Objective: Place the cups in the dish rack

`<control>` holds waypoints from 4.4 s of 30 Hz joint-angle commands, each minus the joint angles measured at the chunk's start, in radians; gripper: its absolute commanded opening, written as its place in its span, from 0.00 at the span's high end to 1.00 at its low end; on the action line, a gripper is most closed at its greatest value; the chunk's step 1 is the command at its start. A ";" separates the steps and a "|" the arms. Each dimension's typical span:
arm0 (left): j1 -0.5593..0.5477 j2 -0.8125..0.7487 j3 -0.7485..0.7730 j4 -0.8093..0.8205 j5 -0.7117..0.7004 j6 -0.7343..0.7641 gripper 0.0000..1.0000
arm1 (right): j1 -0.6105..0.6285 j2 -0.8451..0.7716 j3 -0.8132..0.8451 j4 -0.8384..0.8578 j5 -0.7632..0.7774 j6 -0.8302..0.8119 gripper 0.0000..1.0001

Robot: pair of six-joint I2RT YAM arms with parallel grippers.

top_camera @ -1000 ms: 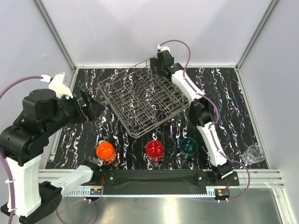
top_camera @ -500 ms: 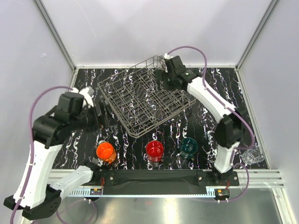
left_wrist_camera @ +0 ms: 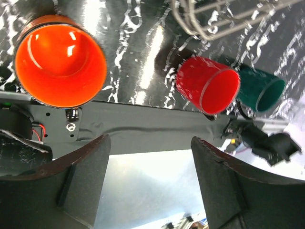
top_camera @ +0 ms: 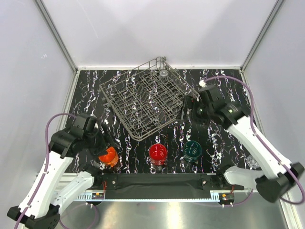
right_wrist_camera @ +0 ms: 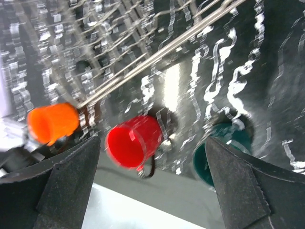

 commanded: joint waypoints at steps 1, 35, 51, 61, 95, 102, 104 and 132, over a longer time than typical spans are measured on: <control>-0.001 -0.001 -0.041 0.040 -0.072 -0.075 0.27 | 0.009 -0.092 -0.055 -0.004 -0.074 0.064 0.03; -0.064 0.364 -0.299 0.238 -0.177 -0.355 0.41 | 0.008 -0.047 -0.086 0.021 -0.270 -0.139 0.11; -0.064 0.313 -0.190 0.137 -0.246 -0.333 1.00 | 0.008 -0.023 -0.033 -0.023 -0.218 -0.109 0.08; -0.061 0.123 0.121 0.195 -0.195 -0.220 1.00 | 0.009 0.055 0.064 -0.017 -0.331 -0.108 0.02; -0.039 0.011 -0.007 1.652 0.300 -0.499 1.00 | 0.137 0.229 0.328 0.680 -0.927 0.282 0.15; -0.039 0.019 -0.032 1.706 0.316 -0.545 1.00 | 0.159 0.261 0.334 0.727 -0.924 0.303 0.28; -0.039 0.023 -0.032 1.708 0.333 -0.546 1.00 | 0.162 0.267 0.339 0.748 -0.919 0.315 0.37; -0.068 -0.058 0.069 1.277 0.379 -0.310 0.05 | 0.196 0.250 0.267 0.751 -0.725 0.395 1.00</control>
